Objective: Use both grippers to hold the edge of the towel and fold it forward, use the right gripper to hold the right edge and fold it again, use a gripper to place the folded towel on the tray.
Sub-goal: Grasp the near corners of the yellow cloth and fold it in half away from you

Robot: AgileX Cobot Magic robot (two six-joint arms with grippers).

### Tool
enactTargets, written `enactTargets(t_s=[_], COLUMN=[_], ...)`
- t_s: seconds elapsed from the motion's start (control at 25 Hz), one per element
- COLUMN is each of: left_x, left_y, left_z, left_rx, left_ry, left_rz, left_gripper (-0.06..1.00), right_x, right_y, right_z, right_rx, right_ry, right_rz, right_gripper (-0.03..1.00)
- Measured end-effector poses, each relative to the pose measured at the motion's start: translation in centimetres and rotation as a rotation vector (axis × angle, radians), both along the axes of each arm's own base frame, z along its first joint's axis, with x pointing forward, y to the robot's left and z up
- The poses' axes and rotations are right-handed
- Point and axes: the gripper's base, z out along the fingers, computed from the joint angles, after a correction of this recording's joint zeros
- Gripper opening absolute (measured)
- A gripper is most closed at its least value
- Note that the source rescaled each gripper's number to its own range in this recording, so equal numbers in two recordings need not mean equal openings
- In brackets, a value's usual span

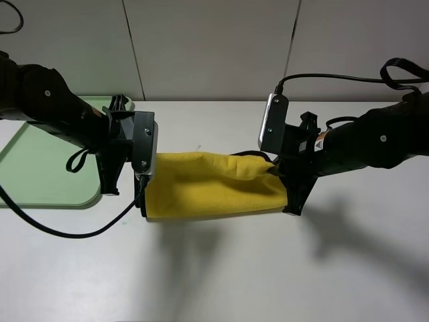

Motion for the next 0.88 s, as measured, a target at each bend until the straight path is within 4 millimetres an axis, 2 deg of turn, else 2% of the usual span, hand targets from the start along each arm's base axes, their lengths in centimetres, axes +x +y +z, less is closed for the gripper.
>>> enactTargets(t_s=[0.28,0.88], left_x=[0.0,0.0], left_y=[0.0,0.0], left_z=[0.0,0.0], left_rx=[0.000,-0.001], left_ry=[0.002,0.002], left_rz=[0.000,0.001], left_gripper=[0.00,0.00], right_x=[1.3,1.8], right_y=[-1.3,-1.2], right_z=[-1.0,-0.9], right_rx=[-0.001,0.023], right_ry=[-0.007,-0.066], right_rz=[-0.062,-0.069], right_gripper=[0.00,0.00])
